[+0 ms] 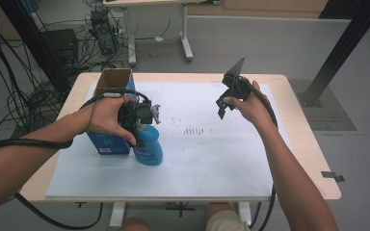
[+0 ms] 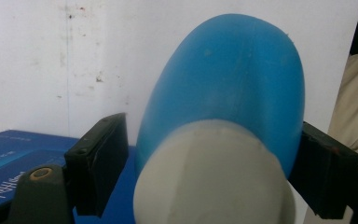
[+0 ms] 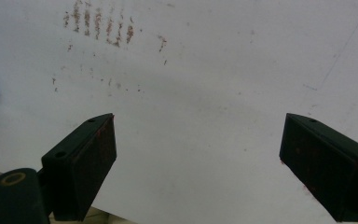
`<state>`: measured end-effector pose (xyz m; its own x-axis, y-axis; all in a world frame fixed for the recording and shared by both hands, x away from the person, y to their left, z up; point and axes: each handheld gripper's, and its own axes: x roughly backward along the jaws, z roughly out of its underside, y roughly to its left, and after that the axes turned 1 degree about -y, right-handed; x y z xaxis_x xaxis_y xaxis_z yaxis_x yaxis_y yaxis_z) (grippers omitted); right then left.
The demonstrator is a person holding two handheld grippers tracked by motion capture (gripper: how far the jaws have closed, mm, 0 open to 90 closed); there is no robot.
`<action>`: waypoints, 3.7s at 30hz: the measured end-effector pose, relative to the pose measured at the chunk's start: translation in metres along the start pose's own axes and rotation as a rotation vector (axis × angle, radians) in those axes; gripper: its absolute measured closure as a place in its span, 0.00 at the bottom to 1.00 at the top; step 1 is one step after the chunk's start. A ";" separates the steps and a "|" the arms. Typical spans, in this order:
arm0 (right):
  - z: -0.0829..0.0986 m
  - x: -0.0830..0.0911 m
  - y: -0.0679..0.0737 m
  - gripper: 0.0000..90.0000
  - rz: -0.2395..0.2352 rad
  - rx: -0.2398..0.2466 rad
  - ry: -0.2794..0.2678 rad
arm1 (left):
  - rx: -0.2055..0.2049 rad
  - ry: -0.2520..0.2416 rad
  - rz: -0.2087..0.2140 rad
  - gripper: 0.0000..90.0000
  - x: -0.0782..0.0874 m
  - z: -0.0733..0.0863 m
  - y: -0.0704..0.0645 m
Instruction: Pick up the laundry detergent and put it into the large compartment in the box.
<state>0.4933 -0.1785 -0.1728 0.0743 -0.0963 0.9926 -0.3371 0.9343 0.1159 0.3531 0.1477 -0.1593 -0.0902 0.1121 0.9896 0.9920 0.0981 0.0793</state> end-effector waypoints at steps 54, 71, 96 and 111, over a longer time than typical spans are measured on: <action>-0.003 -0.006 0.004 0.12 -0.007 0.006 0.006 | -0.012 0.059 0.034 0.39 -0.004 -0.015 0.007; -0.005 -0.007 0.004 0.12 -0.005 0.002 0.012 | 0.000 0.061 0.038 0.40 -0.003 -0.015 0.008; -0.008 -0.010 0.008 0.12 0.003 0.004 0.015 | 0.001 0.051 0.042 0.41 -0.003 -0.013 0.010; -0.008 -0.011 0.009 0.12 0.003 0.009 0.015 | -0.002 0.054 0.035 0.41 -0.003 -0.014 0.007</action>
<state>0.4967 -0.1662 -0.1829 0.0877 -0.0883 0.9922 -0.3459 0.9314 0.1134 0.3615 0.1346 -0.1603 -0.0504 0.0618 0.9968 0.9946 0.0932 0.0445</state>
